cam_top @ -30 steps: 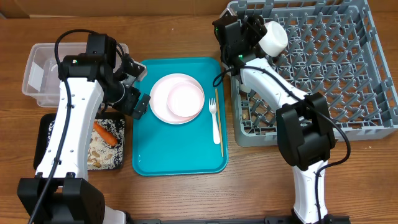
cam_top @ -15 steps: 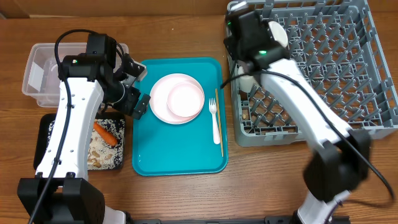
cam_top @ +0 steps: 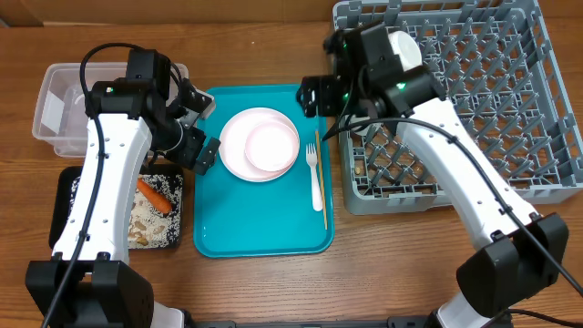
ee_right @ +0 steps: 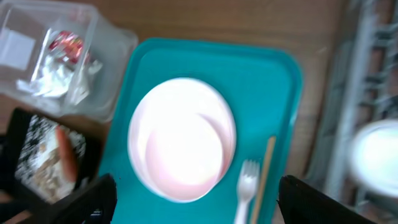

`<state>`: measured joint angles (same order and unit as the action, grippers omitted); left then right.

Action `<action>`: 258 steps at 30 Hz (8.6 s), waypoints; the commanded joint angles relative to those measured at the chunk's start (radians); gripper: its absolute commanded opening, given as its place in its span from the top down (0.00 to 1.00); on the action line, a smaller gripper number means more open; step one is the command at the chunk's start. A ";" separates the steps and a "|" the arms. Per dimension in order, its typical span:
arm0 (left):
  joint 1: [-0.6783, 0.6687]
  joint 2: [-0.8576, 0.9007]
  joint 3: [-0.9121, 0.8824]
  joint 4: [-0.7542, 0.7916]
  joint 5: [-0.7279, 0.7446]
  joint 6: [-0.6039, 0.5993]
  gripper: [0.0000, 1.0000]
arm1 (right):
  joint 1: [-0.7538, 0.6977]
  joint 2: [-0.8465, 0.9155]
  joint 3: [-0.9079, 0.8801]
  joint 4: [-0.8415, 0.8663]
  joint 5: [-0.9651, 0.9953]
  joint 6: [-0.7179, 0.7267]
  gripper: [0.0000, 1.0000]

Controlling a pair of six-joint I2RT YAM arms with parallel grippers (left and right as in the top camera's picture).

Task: Sort waste into correct bins and load items into the dishwasher

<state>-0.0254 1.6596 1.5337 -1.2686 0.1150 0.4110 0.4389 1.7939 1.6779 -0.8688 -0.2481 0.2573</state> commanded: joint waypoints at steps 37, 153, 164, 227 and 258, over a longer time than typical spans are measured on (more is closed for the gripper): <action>0.003 -0.012 0.013 0.167 0.299 -0.109 0.00 | 0.071 0.003 -0.206 -0.039 0.072 -0.011 0.05; -0.312 0.014 0.057 0.199 0.018 -0.783 0.96 | 0.024 -0.139 -0.164 -0.151 -0.109 -0.022 0.07; -0.374 0.016 0.045 0.185 -0.188 -0.793 0.96 | 0.023 -0.175 -0.130 -0.212 -0.153 -0.076 0.08; -0.485 0.016 0.045 0.300 0.144 -0.833 0.00 | -0.305 -0.153 -0.127 -0.133 0.352 -0.045 0.96; -0.485 0.016 0.045 0.298 0.144 -0.834 0.00 | -0.396 0.069 -0.127 0.526 1.254 -0.578 0.96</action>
<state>-0.5091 1.6844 1.5772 -0.9722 0.2512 -0.4236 0.0208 1.8454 1.5249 -0.3676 0.9451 -0.2325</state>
